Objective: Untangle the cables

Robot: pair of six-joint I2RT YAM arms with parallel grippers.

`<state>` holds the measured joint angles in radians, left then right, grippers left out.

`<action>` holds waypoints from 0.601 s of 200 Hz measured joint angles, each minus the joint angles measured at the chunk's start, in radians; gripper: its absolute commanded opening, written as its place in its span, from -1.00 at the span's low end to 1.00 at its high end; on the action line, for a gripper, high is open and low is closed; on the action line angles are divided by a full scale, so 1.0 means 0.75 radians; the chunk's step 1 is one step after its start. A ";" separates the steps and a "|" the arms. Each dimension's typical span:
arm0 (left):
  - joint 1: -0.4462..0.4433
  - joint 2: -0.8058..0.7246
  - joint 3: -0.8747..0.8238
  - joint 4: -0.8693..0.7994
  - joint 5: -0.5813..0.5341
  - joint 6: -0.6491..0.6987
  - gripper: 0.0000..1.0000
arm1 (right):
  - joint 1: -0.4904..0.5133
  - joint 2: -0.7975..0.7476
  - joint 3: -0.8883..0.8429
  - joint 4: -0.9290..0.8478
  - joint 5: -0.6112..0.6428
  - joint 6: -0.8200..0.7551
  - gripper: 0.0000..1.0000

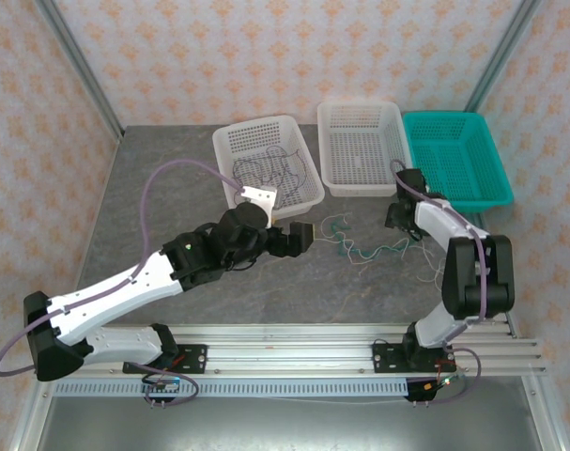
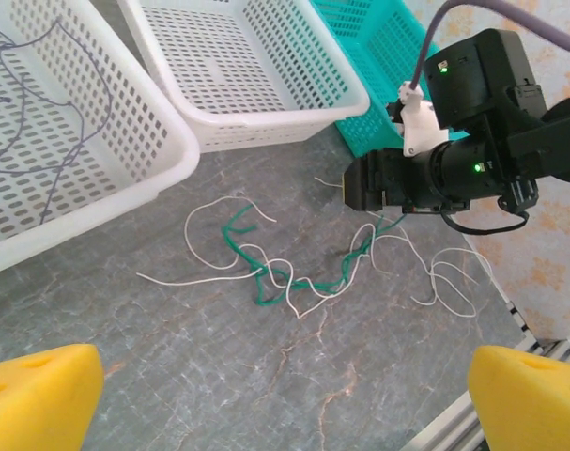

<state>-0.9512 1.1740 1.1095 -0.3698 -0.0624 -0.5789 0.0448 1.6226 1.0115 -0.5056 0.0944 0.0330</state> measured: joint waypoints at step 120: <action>0.000 -0.039 -0.019 -0.014 -0.078 0.000 1.00 | -0.010 0.218 0.044 0.047 -0.091 -0.180 -0.09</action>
<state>-0.9512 1.1446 1.0954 -0.3805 -0.1211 -0.5789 0.0372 1.7859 1.0443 -0.4706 0.0265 -0.1020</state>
